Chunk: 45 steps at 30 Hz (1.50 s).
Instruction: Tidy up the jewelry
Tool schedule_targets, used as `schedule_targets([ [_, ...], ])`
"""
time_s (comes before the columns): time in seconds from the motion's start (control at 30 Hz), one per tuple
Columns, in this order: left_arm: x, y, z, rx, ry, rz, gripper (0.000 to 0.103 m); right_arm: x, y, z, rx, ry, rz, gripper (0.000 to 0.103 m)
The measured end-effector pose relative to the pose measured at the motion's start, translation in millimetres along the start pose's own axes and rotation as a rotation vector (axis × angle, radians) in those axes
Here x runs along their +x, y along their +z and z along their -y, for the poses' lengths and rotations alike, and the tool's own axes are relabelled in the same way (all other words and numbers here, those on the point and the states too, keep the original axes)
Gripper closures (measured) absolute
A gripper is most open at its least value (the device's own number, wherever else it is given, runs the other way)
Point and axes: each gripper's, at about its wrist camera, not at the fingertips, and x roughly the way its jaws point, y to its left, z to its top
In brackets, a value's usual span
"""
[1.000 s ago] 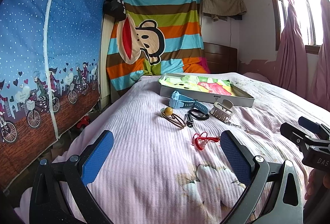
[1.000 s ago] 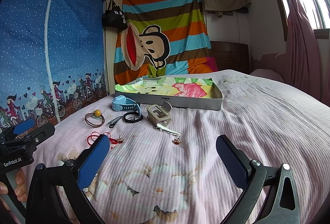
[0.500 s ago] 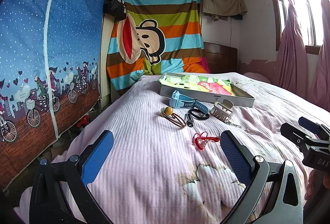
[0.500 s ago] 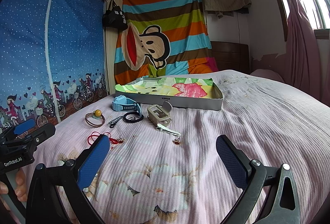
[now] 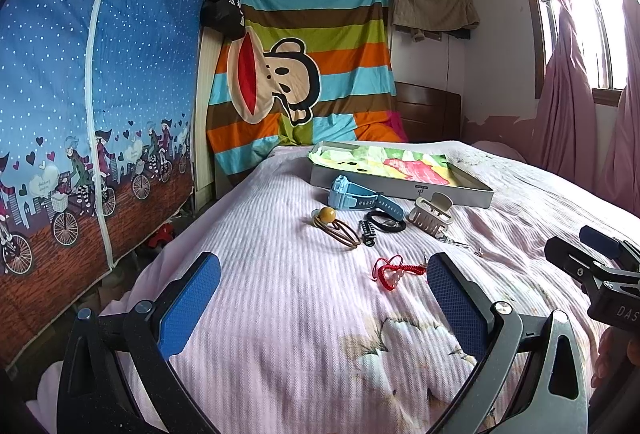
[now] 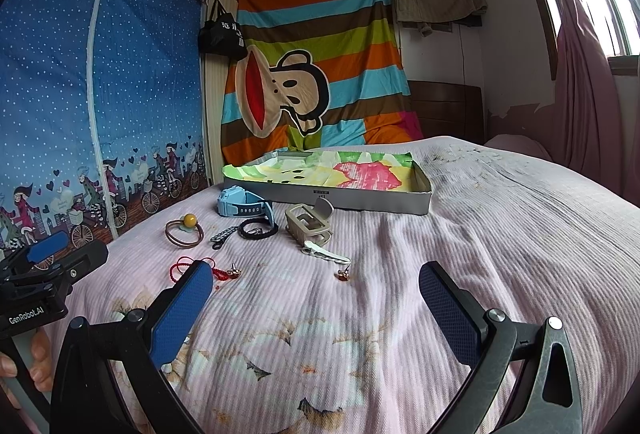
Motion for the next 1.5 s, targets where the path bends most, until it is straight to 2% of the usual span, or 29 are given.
schedule_targets([
  [1.1, -1, -2, 0, 0.003, -0.001, 0.01, 0.002, 0, 4, 4, 0.005, -0.007, -0.009, 0.0],
  [1.3, 1, -4, 2, 0.008, -0.016, 0.002, 0.002, 5, -1, 7, 0.027, -0.012, -0.03, 0.0],
  [1.5, 4, -3, 1, 0.008, -0.022, -0.017, 0.002, 14, -3, 16, 0.07, -0.001, -0.086, 0.0],
])
